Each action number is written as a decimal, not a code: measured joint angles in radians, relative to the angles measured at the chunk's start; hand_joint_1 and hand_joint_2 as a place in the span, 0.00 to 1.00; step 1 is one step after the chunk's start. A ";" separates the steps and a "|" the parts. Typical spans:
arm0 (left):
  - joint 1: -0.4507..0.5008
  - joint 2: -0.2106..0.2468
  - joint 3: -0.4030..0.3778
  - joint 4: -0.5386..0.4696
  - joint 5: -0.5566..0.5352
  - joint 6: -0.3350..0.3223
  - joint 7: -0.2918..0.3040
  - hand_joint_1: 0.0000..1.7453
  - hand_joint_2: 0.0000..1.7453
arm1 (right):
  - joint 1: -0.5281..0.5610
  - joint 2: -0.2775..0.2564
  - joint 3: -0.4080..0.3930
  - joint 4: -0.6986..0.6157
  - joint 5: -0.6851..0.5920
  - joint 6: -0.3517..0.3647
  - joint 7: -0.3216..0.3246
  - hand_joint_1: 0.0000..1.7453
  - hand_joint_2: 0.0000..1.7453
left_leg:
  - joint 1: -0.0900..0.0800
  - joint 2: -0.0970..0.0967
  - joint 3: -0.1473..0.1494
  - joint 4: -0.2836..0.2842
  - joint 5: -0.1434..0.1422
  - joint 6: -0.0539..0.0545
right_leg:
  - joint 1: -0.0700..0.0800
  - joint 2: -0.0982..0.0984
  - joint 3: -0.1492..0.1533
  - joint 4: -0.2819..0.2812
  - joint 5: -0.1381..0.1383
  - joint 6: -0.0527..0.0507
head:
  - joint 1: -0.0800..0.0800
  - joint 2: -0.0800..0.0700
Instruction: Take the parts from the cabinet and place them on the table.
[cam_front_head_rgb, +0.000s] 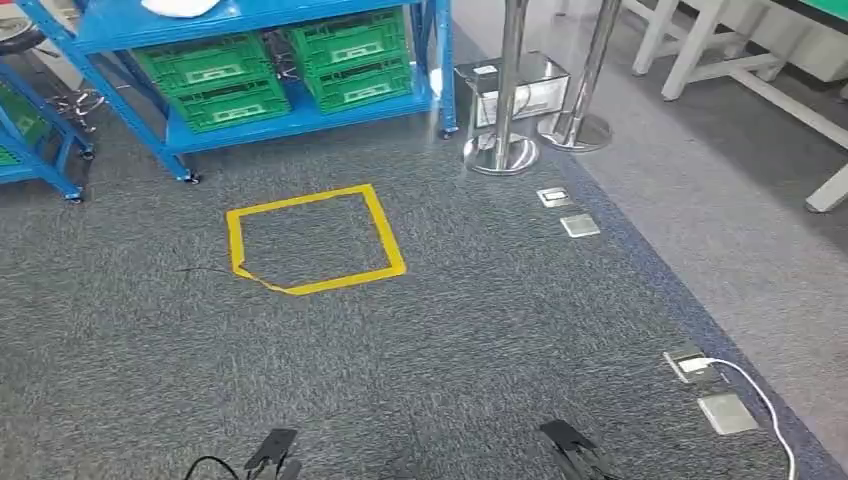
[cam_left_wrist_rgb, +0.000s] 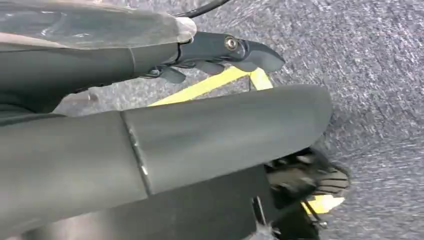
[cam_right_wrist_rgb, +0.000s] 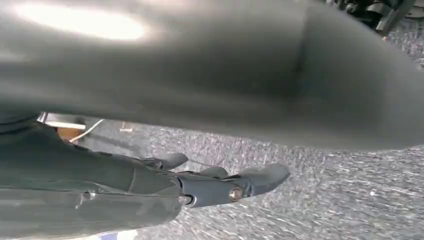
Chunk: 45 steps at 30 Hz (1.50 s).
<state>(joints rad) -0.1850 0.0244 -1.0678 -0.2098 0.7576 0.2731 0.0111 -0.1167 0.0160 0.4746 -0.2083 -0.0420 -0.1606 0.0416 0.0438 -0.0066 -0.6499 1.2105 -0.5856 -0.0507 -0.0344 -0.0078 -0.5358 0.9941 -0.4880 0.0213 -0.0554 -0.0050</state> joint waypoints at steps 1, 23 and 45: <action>0.000 0.000 0.000 0.000 0.000 0.000 0.000 0.00 0.00 | 0.001 0.000 0.000 0.000 0.000 0.000 0.000 0.00 0.00 | -0.004 0.000 -0.041 0.075 -0.023 0.006 | 0.007 -0.011 0.001 0.000 -0.002 -0.003 | -0.007 0.000; 0.004 0.003 0.000 0.000 -0.002 -0.003 -0.002 0.00 0.00 | -0.004 0.002 0.001 0.000 -0.020 0.002 -0.011 0.00 0.00 | -0.057 0.019 0.090 -0.241 0.132 0.048 | 0.035 -0.037 0.018 -0.019 -0.004 -0.010 | 0.020 0.000; 0.002 0.002 0.000 0.000 0.000 0.001 0.033 0.00 0.00 | -0.004 0.002 0.001 0.000 -0.020 0.003 -0.008 0.00 0.00 | -0.043 0.007 0.127 -0.297 0.141 0.083 | 0.021 0.006 -0.090 0.217 -0.115 0.024 | 0.041 0.000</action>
<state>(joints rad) -0.1827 0.0260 -1.0678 -0.2098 0.7580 0.2743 0.0443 -0.1210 0.0183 0.4757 -0.2079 -0.0618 -0.1579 0.0332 0.0006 0.0004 -0.5224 0.9137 -0.4442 0.0324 -0.0132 -0.0023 -0.6261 1.2110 -0.6030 0.0456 -0.0145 -0.0050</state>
